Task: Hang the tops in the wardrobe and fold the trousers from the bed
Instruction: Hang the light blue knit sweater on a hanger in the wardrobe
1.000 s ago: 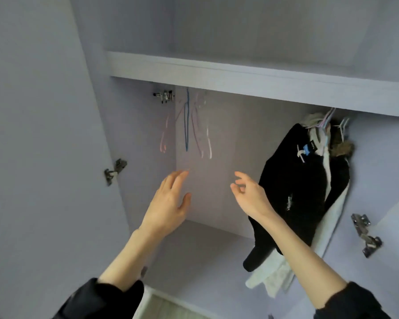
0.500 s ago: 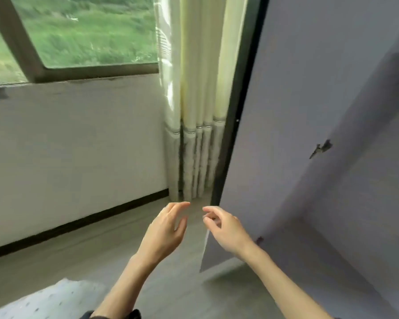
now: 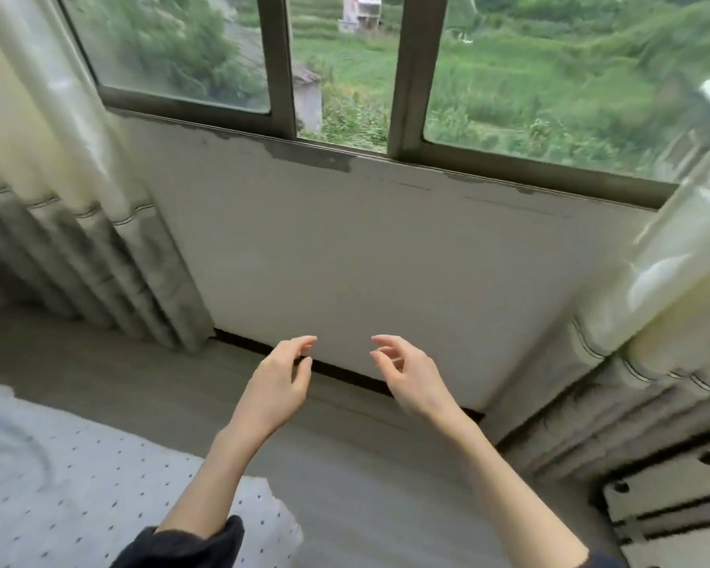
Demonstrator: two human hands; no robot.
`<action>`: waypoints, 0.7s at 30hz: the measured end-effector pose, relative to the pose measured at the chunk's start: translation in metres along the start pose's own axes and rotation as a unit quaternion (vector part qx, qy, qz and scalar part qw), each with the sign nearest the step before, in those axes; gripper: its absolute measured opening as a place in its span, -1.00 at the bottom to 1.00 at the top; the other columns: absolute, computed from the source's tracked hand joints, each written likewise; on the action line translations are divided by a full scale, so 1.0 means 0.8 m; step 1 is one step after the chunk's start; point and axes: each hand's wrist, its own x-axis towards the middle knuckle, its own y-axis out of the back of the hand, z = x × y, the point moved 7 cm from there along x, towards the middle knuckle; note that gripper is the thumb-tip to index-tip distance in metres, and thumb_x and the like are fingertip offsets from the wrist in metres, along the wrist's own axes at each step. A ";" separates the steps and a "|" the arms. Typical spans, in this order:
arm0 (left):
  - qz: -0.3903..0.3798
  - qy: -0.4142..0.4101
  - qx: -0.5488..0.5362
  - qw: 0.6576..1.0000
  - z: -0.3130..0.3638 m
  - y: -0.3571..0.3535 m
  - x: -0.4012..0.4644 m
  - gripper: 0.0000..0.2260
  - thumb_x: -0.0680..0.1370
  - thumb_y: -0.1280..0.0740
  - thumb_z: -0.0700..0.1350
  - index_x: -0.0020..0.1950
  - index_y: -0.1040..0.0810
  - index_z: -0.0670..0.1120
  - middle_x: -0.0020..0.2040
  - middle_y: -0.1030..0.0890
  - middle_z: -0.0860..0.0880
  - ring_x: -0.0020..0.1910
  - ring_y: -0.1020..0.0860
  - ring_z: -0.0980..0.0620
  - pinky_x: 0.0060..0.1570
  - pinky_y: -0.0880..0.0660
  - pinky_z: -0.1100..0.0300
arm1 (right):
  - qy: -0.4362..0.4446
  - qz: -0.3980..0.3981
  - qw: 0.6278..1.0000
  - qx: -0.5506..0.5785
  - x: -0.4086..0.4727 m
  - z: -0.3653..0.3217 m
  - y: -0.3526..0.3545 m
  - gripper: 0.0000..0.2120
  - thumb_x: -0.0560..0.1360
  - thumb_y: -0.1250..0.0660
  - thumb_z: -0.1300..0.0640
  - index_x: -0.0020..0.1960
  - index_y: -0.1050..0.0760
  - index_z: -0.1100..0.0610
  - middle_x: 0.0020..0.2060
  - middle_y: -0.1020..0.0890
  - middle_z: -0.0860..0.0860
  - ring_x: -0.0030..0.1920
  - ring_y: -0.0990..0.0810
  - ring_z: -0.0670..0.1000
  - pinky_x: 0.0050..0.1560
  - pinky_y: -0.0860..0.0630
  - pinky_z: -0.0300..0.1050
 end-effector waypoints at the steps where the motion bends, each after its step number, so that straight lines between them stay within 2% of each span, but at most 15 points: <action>1: 0.016 0.016 -0.001 1.000 -0.009 0.009 0.013 -0.71 0.57 -0.22 -0.23 0.29 -0.48 -0.07 0.18 -0.54 0.06 0.12 -0.50 0.14 0.16 -0.41 0.22 | 0.012 -0.017 1.000 -0.005 0.026 -0.009 -0.005 -0.73 0.60 -0.18 0.08 0.27 -0.46 0.01 -0.04 -0.55 -0.12 -0.09 -0.51 -0.17 -0.08 -0.34 -0.40; 4: 0.056 0.066 -0.012 0.996 -0.041 0.038 0.041 -0.71 0.58 -0.22 -0.17 0.30 -0.46 -0.01 0.14 -0.52 0.12 0.12 -0.47 0.19 0.16 -0.41 0.22 | 0.039 -0.072 0.997 -0.010 0.099 -0.034 -0.032 -0.73 0.60 -0.16 0.07 0.27 -0.45 -0.01 -0.03 -0.55 -0.14 -0.07 -0.51 -0.19 -0.16 -0.35 -0.48; 7: 0.109 0.136 -0.020 0.985 -0.090 0.077 0.059 -0.70 0.58 -0.23 -0.12 0.31 -0.44 0.05 0.13 -0.49 0.16 0.12 -0.44 0.20 0.15 -0.41 0.20 | 0.074 -0.154 0.985 -0.029 0.168 -0.073 -0.084 -0.72 0.60 -0.15 0.07 0.29 -0.44 0.00 0.00 -0.55 -0.13 -0.01 -0.51 -0.15 -0.13 -0.34 -0.45; 12: 0.221 0.219 -0.021 0.950 -0.175 0.159 0.088 -0.71 0.59 -0.22 -0.17 0.31 -0.45 -0.03 0.15 -0.50 0.07 0.12 -0.45 0.12 0.17 -0.41 0.16 | 0.144 -0.259 0.954 -0.054 0.265 -0.156 -0.189 -0.71 0.60 -0.16 0.08 0.30 -0.44 0.02 -0.02 -0.54 -0.15 -0.02 -0.52 -0.14 -0.11 -0.35 -0.41; 16: 0.280 0.260 -0.029 0.924 -0.244 0.219 0.123 -0.70 0.59 -0.21 -0.22 0.32 -0.44 -0.11 0.16 -0.50 -0.02 0.13 -0.46 0.06 0.20 -0.39 0.14 | 0.196 -0.304 0.929 -0.082 0.343 -0.221 -0.279 -0.73 0.60 -0.17 0.09 0.28 -0.45 0.02 -0.04 -0.55 -0.14 -0.03 -0.52 -0.14 -0.16 -0.36 -0.43; 21: 0.332 0.318 -0.035 0.888 -0.329 0.301 0.147 -0.70 0.60 -0.19 -0.18 0.34 -0.42 -0.08 0.19 -0.48 -0.01 0.16 -0.45 0.07 0.20 -0.39 0.15 | 0.243 -0.372 0.889 -0.112 0.406 -0.304 -0.397 -0.73 0.58 -0.18 0.13 0.26 -0.47 0.07 -0.03 -0.59 -0.06 0.00 -0.56 -0.05 0.01 -0.38 -0.26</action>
